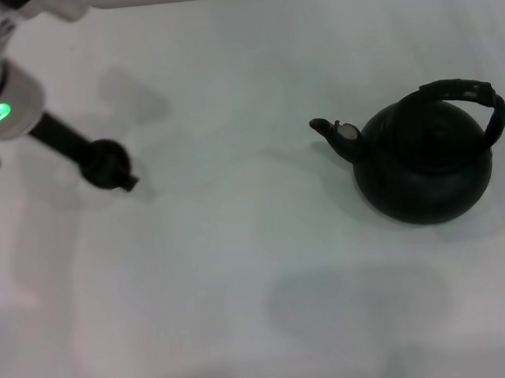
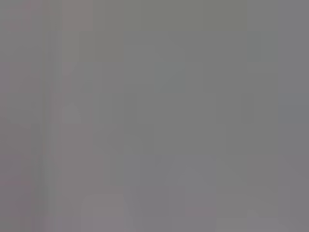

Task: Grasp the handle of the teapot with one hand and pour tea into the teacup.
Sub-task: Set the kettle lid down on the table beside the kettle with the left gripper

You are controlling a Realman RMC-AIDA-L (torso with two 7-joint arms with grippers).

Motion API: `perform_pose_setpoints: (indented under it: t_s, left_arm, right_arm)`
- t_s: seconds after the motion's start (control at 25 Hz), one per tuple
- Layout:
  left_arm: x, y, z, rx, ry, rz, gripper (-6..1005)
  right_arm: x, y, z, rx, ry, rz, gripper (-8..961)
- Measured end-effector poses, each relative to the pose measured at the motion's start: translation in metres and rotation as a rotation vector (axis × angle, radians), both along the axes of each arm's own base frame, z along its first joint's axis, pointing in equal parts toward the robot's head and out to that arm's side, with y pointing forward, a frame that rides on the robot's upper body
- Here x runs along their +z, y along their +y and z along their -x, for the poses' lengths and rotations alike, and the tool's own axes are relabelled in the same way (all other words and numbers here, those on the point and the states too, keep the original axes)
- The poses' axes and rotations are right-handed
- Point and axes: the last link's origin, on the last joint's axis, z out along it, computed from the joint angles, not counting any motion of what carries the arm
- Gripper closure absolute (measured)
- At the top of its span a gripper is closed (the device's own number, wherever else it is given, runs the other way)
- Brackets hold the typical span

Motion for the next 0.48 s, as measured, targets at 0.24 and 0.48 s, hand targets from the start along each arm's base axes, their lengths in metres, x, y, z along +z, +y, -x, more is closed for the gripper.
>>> perform_pose_setpoints:
  t_s: [0.24, 0.48]
  left_arm:
    - [-0.023, 0.022, -0.036, -0.064, -0.003, 0.073, 295]
    - [-0.041, 0.033, -0.061, -0.13, -0.049, 0.087, 295]
  right_arm:
    - [-0.001, 0.0, 0.0, 0.002, 0.004, 0.003, 69]
    - [-0.003, 0.0, 0.003, 0.018, 0.003, 0.011, 69]
